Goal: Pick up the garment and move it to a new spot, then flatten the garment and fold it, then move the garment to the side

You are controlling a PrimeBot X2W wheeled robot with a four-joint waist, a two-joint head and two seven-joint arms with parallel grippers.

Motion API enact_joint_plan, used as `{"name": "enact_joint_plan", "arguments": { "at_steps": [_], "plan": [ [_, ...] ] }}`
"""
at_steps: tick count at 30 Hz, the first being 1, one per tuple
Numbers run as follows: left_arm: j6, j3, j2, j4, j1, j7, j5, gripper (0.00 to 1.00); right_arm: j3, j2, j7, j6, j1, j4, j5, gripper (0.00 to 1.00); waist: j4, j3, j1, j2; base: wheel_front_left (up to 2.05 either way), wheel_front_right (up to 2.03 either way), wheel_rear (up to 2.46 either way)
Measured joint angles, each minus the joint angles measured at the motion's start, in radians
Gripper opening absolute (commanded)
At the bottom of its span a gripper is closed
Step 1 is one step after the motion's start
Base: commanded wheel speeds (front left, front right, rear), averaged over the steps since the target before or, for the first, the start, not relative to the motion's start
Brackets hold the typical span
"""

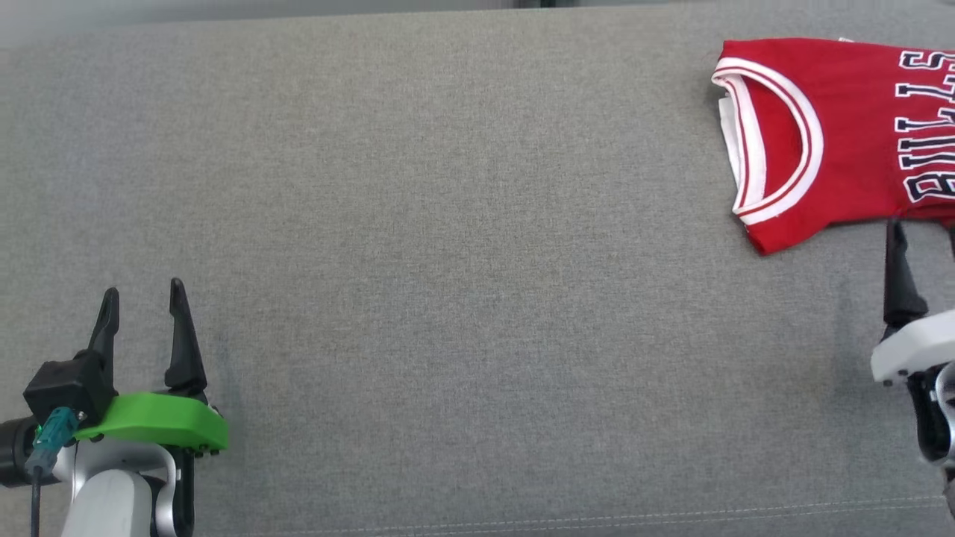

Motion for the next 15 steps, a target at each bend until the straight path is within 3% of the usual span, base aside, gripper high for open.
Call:
{"name": "enact_joint_plan", "arguments": {
  "at_steps": [15],
  "plan": [
    [-0.018,-0.006,0.021,0.029,0.109,0.0,0.006,1.0,0.003,0.119,0.004,-0.01,0.203,-0.149,-0.131,1.0,0.017,-0.152,0.0,0.0,0.0,0.0,0.0]
  ]
}}
